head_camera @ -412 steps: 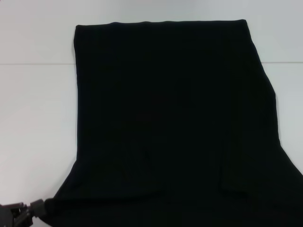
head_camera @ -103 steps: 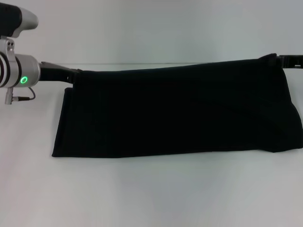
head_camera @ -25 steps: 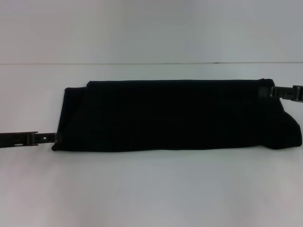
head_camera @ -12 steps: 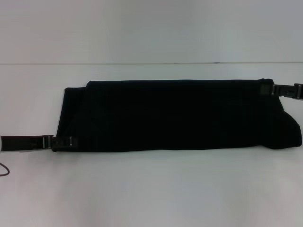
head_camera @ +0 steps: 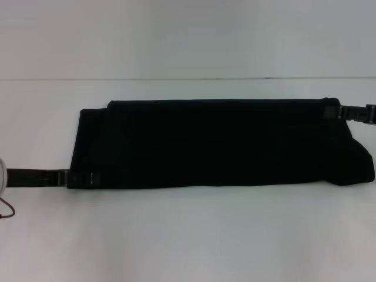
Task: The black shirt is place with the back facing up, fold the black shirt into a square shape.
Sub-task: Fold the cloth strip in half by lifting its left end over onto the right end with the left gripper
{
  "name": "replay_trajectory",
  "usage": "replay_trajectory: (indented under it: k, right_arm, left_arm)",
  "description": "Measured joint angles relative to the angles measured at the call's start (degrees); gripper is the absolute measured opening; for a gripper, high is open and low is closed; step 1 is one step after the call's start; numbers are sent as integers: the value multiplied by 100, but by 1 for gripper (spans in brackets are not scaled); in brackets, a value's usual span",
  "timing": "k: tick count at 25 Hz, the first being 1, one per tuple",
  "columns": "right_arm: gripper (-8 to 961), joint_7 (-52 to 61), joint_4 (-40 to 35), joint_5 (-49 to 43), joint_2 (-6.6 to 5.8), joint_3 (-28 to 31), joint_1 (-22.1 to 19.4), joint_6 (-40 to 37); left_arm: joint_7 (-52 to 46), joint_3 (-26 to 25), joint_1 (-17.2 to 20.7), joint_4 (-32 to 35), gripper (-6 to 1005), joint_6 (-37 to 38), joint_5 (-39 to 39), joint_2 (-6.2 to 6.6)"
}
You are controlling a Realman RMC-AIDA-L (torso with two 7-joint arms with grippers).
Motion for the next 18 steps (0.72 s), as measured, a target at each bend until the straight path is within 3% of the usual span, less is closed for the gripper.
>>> replay_trajectory:
  k: [11, 13, 18]
  right_arm:
    - [675, 4, 0, 0, -1, 0, 17, -1]
    - [675, 4, 0, 2, 1, 0, 18, -3]
    - [675, 61, 0, 7, -3, 0, 18, -24]
  left_arm:
    - [188, 3, -56, -40, 713, -219, 253, 33]
    - [191, 4, -61, -41, 469, -255, 298, 33]
    - [207, 43, -62, -41, 235, -285, 310, 34]
